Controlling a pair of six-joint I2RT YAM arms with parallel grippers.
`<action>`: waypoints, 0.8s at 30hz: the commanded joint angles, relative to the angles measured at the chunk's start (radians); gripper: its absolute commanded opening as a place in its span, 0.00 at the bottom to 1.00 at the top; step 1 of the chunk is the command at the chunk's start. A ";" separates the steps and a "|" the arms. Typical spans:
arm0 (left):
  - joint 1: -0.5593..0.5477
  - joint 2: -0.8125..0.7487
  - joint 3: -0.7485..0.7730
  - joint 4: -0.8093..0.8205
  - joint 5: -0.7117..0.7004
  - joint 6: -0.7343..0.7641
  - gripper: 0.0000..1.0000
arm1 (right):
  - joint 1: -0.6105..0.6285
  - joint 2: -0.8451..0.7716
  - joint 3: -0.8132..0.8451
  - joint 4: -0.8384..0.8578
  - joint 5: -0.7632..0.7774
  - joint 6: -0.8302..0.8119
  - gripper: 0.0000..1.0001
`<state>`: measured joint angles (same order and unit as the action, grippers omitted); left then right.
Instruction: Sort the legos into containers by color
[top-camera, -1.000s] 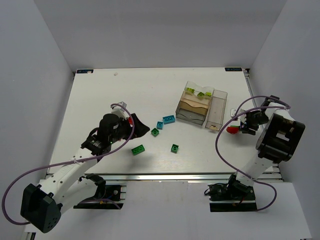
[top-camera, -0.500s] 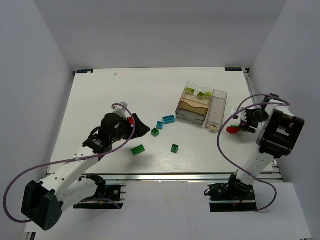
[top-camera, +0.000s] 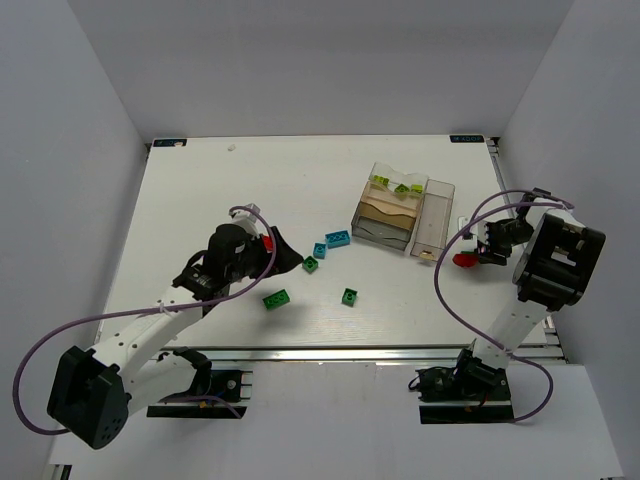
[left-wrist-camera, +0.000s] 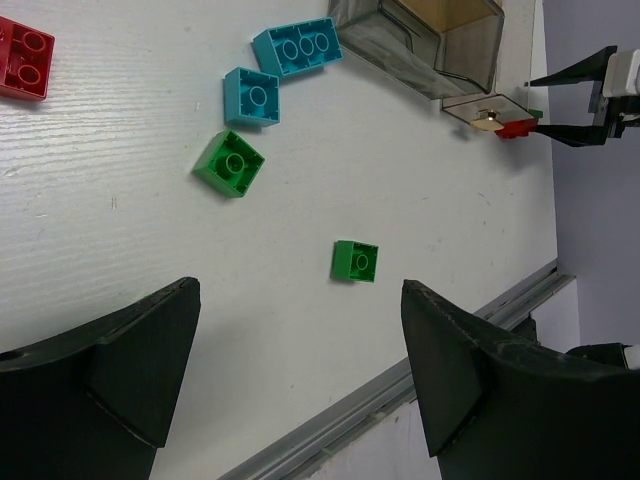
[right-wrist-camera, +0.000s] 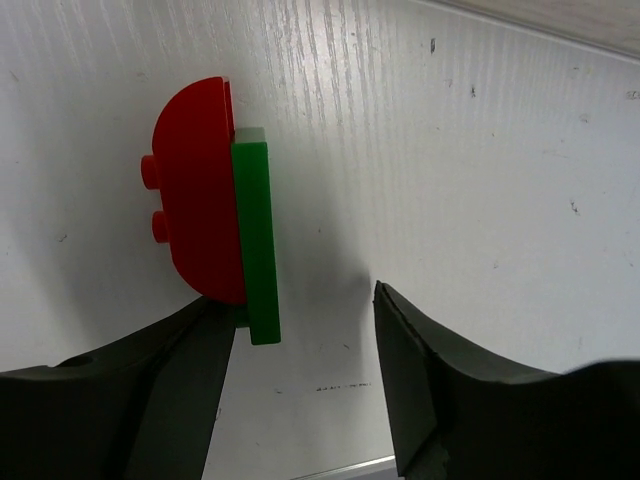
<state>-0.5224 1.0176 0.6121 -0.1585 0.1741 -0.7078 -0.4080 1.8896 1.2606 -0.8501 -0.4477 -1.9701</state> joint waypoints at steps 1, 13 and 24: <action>0.001 0.001 0.029 0.023 0.018 0.001 0.91 | 0.008 0.028 0.043 -0.058 -0.014 -0.013 0.62; 0.001 -0.004 0.040 0.033 0.041 -0.001 0.91 | 0.021 0.043 0.048 -0.125 -0.017 -0.027 0.34; 0.001 -0.001 0.049 0.102 0.097 -0.009 0.91 | 0.011 -0.053 -0.030 -0.179 -0.032 -0.039 0.01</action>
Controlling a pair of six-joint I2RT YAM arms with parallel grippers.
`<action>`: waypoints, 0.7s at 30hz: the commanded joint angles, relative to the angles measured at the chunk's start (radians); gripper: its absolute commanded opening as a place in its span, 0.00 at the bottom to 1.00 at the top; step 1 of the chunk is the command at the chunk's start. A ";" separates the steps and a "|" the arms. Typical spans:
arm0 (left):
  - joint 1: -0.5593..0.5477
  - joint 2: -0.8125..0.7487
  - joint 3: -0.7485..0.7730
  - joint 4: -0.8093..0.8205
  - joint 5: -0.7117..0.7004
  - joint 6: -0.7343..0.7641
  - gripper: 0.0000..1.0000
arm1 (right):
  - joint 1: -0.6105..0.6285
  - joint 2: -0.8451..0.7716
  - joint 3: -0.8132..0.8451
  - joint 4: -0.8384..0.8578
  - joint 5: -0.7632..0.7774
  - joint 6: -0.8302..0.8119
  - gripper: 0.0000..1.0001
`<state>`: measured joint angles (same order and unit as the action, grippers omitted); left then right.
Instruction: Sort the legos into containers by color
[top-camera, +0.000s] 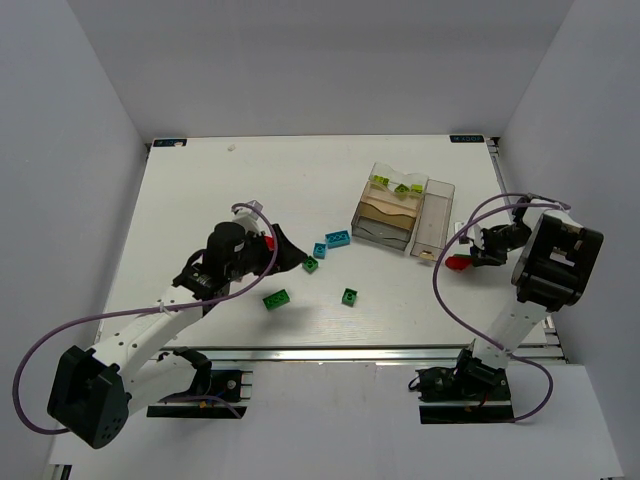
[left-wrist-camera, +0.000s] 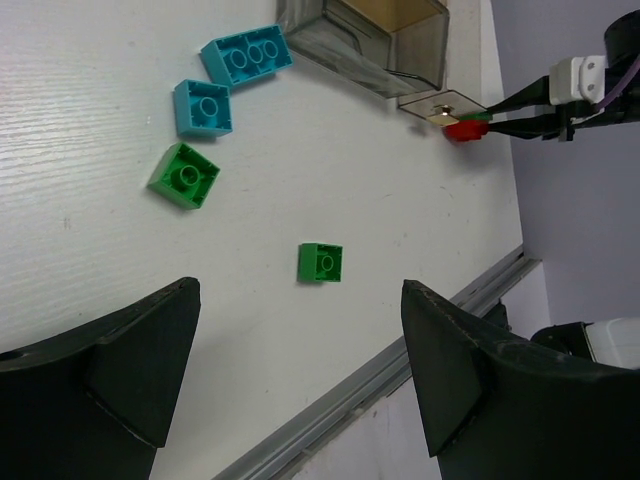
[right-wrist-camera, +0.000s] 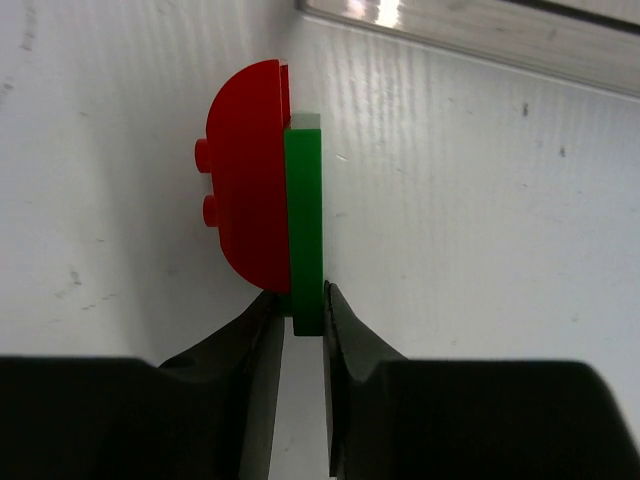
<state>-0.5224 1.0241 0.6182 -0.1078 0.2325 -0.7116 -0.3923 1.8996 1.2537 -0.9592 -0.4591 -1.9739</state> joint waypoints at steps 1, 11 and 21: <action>-0.011 -0.004 0.046 0.054 0.045 -0.008 0.91 | -0.010 -0.080 -0.027 -0.088 -0.021 -0.029 0.00; -0.021 0.068 0.043 0.232 0.192 -0.097 0.91 | -0.062 -0.315 -0.054 -0.307 -0.072 0.084 0.00; -0.068 0.244 0.172 0.321 0.321 -0.100 0.90 | 0.046 -0.629 -0.110 -0.327 -0.326 0.312 0.00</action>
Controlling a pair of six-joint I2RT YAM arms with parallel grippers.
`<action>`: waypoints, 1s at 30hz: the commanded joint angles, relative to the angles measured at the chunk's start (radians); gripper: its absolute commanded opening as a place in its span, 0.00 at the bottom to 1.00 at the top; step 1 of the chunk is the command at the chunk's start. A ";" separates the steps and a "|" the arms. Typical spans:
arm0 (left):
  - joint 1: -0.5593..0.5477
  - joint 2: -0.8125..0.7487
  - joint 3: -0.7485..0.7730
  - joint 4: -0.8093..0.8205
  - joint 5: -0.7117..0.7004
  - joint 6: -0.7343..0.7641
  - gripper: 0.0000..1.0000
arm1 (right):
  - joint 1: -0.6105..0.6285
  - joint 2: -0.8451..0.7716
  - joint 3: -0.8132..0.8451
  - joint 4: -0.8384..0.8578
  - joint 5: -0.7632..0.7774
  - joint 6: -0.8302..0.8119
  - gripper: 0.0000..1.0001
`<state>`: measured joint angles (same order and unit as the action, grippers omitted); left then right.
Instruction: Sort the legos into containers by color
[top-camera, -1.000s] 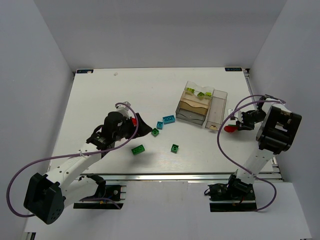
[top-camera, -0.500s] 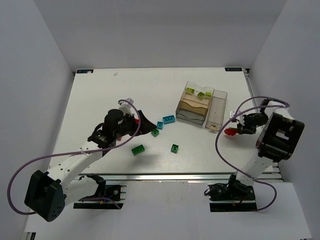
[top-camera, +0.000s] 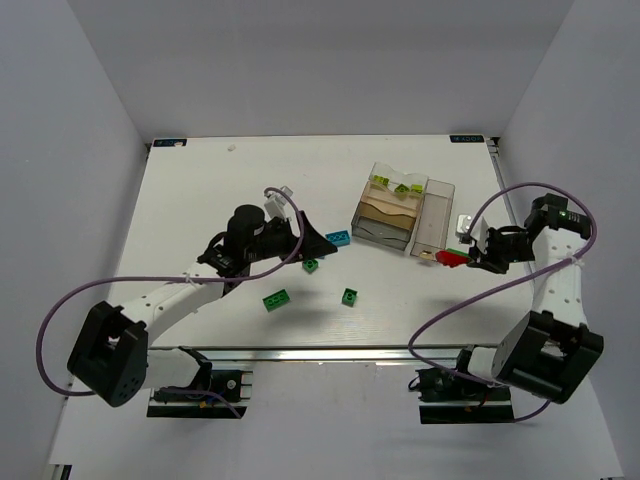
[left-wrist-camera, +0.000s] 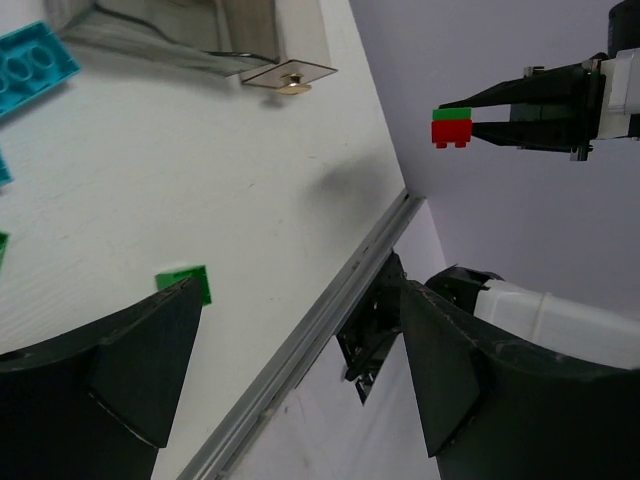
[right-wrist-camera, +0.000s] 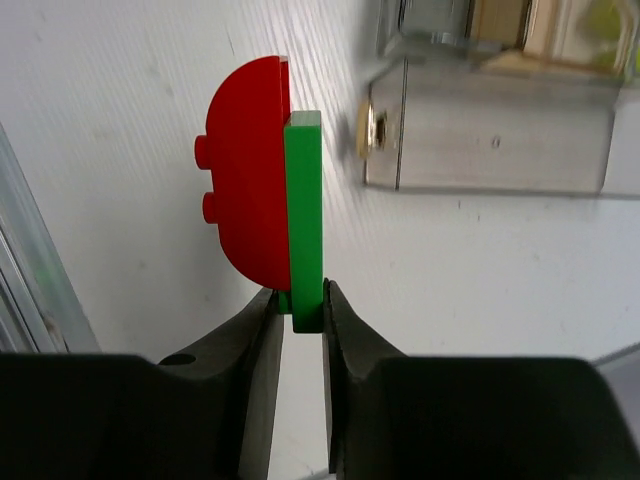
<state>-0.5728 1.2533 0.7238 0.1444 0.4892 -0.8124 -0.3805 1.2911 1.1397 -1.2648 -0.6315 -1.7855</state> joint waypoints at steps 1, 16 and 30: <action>-0.018 0.024 0.074 0.078 0.068 0.001 0.90 | 0.057 -0.024 0.009 0.008 -0.183 0.167 0.00; -0.074 0.064 0.239 0.037 0.011 0.319 0.83 | 0.483 0.016 0.060 0.364 -0.453 0.884 0.00; -0.104 -0.064 0.157 0.066 -0.031 0.568 0.80 | 0.683 0.020 0.000 0.582 -0.383 1.247 0.00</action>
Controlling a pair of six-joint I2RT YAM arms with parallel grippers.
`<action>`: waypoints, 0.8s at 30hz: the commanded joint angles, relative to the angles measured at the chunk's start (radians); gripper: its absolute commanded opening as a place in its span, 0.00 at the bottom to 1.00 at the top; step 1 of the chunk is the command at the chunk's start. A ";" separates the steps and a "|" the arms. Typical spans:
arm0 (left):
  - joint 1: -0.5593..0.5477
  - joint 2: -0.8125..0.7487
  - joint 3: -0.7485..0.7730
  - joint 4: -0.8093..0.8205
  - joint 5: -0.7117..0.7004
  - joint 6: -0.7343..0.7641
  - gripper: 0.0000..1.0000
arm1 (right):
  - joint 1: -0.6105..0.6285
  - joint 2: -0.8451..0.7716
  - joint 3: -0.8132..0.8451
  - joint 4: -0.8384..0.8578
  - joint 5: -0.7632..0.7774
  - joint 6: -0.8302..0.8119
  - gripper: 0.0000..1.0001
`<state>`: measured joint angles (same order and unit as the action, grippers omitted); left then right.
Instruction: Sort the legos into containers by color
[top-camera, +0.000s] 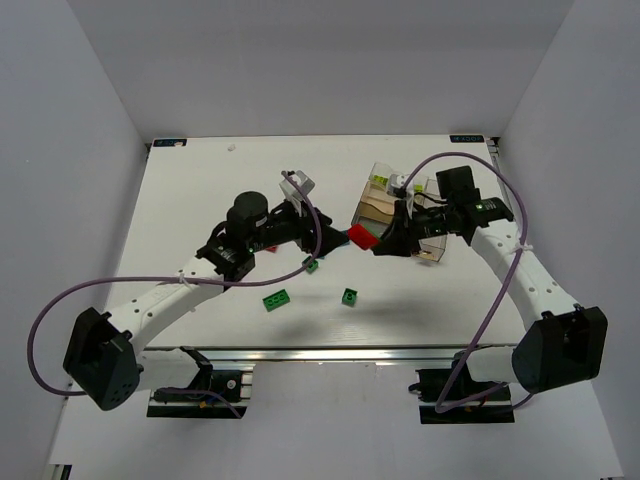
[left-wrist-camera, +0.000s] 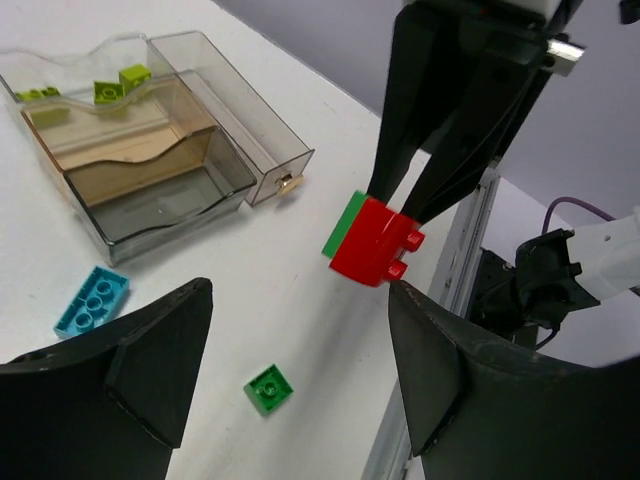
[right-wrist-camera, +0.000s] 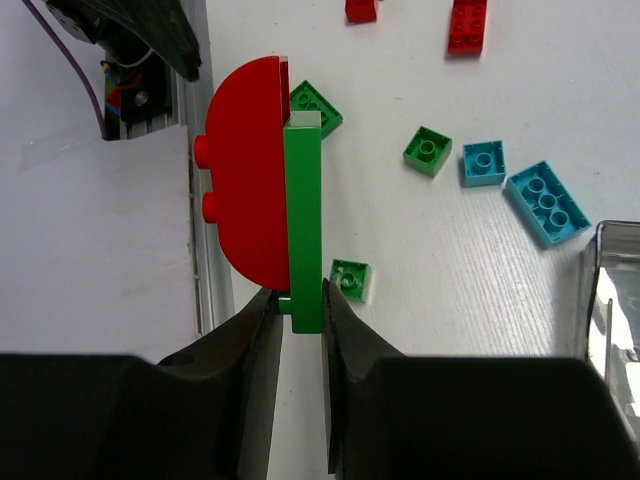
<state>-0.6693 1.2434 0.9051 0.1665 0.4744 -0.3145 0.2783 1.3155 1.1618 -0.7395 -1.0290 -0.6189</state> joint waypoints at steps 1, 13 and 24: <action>-0.007 -0.062 -0.029 0.059 -0.016 0.066 0.80 | 0.028 -0.007 -0.030 0.066 0.014 0.079 0.00; -0.007 -0.045 -0.077 0.241 0.231 -0.075 0.80 | 0.088 -0.041 -0.047 0.048 0.082 -0.005 0.00; -0.007 -0.168 -0.126 0.151 0.250 0.175 0.87 | 0.136 -0.098 -0.083 0.049 0.156 -0.119 0.00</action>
<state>-0.6716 1.1290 0.7837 0.3489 0.7113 -0.2401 0.3992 1.2518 1.0889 -0.7048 -0.8978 -0.6960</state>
